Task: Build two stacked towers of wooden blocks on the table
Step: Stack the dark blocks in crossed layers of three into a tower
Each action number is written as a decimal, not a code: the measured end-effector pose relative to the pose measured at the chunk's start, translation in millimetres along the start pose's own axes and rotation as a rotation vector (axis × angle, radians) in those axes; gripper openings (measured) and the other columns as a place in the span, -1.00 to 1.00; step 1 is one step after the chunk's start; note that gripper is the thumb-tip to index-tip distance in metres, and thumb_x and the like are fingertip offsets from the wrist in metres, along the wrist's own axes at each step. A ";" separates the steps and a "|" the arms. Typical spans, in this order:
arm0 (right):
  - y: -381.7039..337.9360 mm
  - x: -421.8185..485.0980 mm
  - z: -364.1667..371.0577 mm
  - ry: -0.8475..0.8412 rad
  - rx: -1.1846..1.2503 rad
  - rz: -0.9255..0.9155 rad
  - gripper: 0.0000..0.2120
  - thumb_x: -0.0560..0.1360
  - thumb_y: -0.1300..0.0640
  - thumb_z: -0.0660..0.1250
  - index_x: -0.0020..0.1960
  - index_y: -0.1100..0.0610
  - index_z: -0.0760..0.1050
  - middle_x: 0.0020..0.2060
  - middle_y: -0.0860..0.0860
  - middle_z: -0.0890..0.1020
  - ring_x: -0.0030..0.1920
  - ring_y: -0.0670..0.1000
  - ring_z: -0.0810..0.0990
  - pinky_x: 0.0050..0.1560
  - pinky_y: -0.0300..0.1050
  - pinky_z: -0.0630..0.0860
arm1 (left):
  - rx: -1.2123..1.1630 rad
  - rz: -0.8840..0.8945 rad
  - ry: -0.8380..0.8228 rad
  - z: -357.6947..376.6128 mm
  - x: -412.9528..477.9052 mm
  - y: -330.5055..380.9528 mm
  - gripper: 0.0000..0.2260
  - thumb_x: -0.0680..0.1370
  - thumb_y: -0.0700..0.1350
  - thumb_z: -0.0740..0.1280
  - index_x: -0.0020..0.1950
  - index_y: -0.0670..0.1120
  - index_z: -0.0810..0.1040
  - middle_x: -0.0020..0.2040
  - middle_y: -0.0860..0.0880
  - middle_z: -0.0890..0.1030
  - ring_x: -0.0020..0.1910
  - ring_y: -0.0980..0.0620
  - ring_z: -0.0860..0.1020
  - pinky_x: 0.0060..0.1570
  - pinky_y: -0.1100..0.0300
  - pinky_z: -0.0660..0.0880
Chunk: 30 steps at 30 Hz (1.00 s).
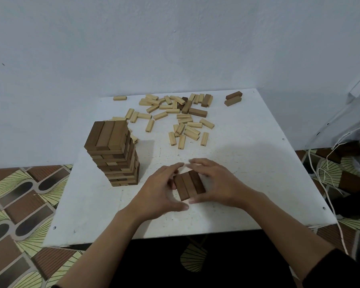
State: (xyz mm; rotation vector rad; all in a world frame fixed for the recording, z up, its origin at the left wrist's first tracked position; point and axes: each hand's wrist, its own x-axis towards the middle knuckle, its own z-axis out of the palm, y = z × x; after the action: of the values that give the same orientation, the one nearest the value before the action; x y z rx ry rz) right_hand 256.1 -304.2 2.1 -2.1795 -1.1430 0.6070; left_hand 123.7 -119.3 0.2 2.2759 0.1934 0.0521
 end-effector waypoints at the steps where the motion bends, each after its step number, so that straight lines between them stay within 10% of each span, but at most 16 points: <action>1: 0.4 -3.2 2.9 0.057 0.044 0.039 -0.10 0.30 -0.34 0.53 0.54 -0.12 0.32 0.45 -0.25 0.33 0.42 -0.14 0.33 0.40 -0.05 0.34 | -0.007 -0.011 -0.007 -1.4 -2.0 -1.5 -0.09 0.28 0.01 0.66 0.53 0.22 0.27 0.22 0.19 0.45 0.05 0.20 0.51 -0.07 0.38 0.44; 5: -4.2 -14.4 19.8 0.329 0.103 0.161 -0.31 0.46 -0.32 0.38 0.50 -0.06 0.37 0.25 -0.21 0.44 0.22 -0.14 0.47 0.22 -0.11 0.48 | -0.020 -0.019 -0.025 -3.5 -10.5 -6.7 -0.18 0.42 -0.17 0.54 0.57 0.18 0.23 0.26 0.15 0.43 0.14 0.18 0.52 -0.04 0.39 0.43; 15: -37.5 -10.0 63.3 0.441 -0.259 0.249 0.01 0.35 -0.55 0.02 0.61 0.03 0.05 0.34 0.01 0.44 0.33 0.07 0.37 0.32 0.03 0.31 | -0.051 -0.001 0.119 2.6 -17.3 -13.3 -0.42 0.57 -0.39 0.26 0.52 0.05 0.34 0.19 0.04 0.52 0.14 0.22 0.51 -0.01 0.40 0.45; 30: -21.4 -9.8 39.2 0.119 -0.032 0.054 -0.15 0.36 0.02 0.43 0.56 -0.12 0.12 0.32 -0.28 0.43 0.38 -0.19 0.26 0.44 -0.03 0.11 | -0.059 0.022 0.222 8.0 -23.6 -16.0 -0.52 0.55 -0.39 0.23 0.42 -0.05 0.48 0.13 0.02 0.55 0.10 0.07 0.53 0.06 0.34 0.46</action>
State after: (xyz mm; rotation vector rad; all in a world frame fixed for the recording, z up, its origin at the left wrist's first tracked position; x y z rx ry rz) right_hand 214.0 -291.3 -10.1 -2.2479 -1.0409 0.4786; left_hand 99.2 -118.8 -16.5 2.2113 0.2791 0.3186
